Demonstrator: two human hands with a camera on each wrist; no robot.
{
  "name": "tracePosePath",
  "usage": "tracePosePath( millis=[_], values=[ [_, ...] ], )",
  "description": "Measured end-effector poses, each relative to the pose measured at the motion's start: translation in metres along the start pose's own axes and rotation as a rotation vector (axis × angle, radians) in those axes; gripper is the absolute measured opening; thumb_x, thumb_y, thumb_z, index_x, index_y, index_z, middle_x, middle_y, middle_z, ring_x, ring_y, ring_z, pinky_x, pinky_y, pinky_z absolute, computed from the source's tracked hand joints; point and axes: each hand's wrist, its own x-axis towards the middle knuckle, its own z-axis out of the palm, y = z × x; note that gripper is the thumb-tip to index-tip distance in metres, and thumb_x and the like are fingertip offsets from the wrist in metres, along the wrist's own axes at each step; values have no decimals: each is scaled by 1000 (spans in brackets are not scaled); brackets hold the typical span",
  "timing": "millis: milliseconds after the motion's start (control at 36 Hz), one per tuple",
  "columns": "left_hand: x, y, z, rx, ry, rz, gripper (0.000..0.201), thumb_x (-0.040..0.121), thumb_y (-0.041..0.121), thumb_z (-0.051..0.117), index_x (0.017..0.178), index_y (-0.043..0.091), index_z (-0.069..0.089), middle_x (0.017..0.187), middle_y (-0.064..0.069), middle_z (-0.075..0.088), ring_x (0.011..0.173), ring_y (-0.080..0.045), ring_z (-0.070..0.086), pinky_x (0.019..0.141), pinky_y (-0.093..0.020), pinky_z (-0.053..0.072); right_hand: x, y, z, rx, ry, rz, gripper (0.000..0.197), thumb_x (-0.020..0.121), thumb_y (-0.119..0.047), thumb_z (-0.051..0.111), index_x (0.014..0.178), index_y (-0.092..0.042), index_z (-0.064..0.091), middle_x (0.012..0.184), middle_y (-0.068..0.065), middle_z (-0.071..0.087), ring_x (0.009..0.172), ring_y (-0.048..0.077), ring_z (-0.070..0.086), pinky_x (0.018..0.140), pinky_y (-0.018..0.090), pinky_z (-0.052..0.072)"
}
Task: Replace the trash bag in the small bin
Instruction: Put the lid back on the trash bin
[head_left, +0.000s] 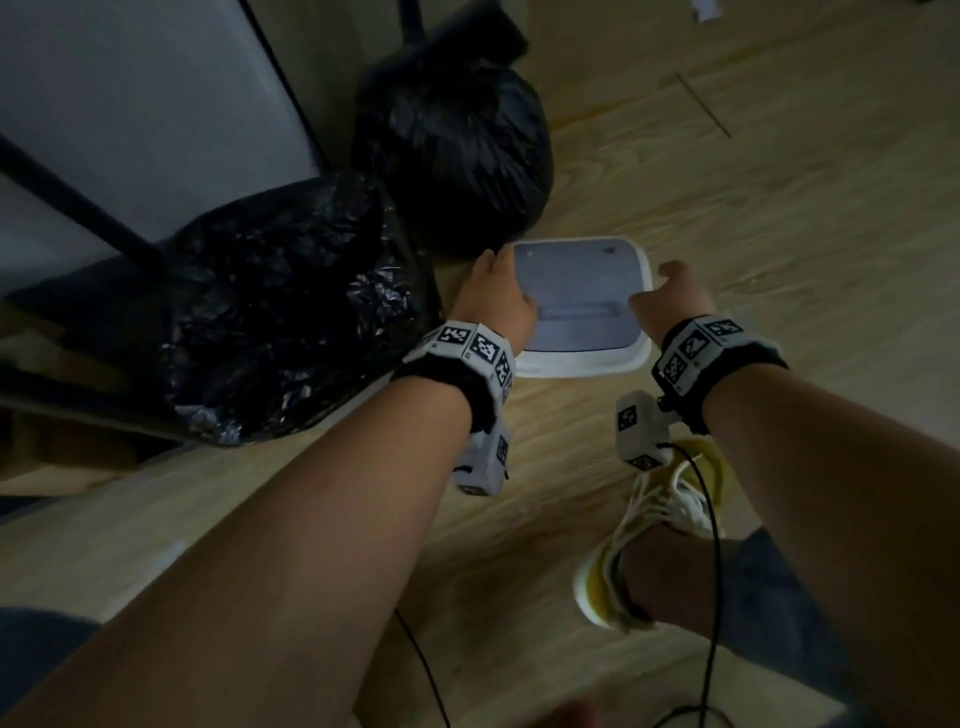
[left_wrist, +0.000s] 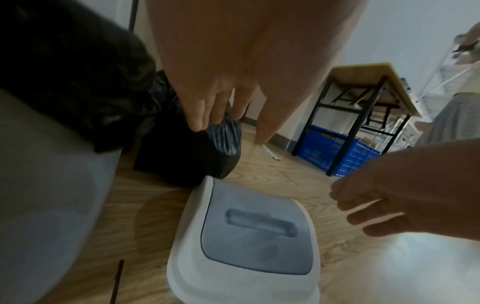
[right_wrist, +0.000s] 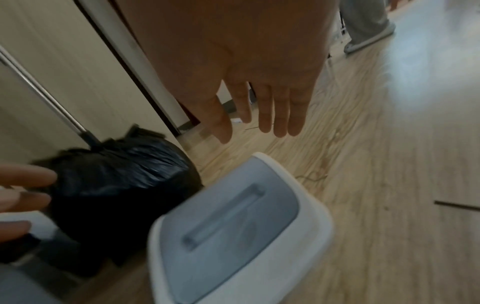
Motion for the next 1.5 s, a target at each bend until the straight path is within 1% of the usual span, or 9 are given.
tracePosePath(
  millis=[250,444,639,722,861,1028,1139,1278,1500],
  values=[
    [46,-13,52,-123,-105,-196,67,89,19,54,149,17,24,144,-12,42,126,-34,49,103,-42,44,42,28,22,-92,-45,77,63,91,-19,53,149,-14,28,143,15,46,122,35,53,97,47,49],
    [67,-29,77,-184,-190,-400,75,97,15,47,155,14,-1,154,-14,32,134,-34,44,106,-40,39,59,48,49,-61,-97,117,45,96,-13,45,139,-7,36,130,18,55,115,35,56,77,37,41],
    [73,-36,86,-282,-222,-422,64,95,10,49,150,8,17,147,-17,41,129,-36,47,106,-41,40,66,53,61,-67,-31,118,31,98,-14,39,127,-5,44,125,19,57,111,36,57,75,35,39],
    [76,-37,83,-318,-232,-434,58,95,8,50,146,5,23,142,-18,45,125,-36,50,95,-37,41,69,55,63,-101,-8,113,27,96,-12,41,120,-3,51,118,19,60,105,36,59,73,34,39],
    [69,-41,77,-291,-201,-417,54,92,20,60,138,4,36,135,-16,53,121,-33,55,97,-37,45,65,59,61,-161,52,82,21,91,-16,48,104,-5,60,90,12,60,91,34,63,68,33,39],
    [59,-42,72,-143,-127,-418,41,91,31,60,124,6,53,124,-16,62,112,-36,61,90,-37,48,57,56,55,-202,105,99,21,92,-14,47,102,-6,64,100,17,67,93,35,64,71,34,45],
    [49,-32,66,-20,-96,-369,31,94,22,54,118,4,58,120,-18,64,109,-37,62,76,-34,43,52,54,45,-202,118,85,21,91,-13,50,106,-8,64,102,16,68,94,36,64,72,35,47],
    [38,-13,45,-32,-14,-259,32,91,21,57,117,2,57,117,-20,65,106,-36,63,77,-35,48,39,43,25,-144,154,66,21,91,-13,48,106,-5,60,105,21,64,81,34,53,69,33,38],
    [11,8,-9,58,91,-97,30,89,25,56,107,1,61,110,-18,66,100,-35,63,72,-31,43,1,8,-17,-78,230,8,29,91,-11,45,116,-8,59,113,19,63,104,38,61,74,34,41]
  ],
)
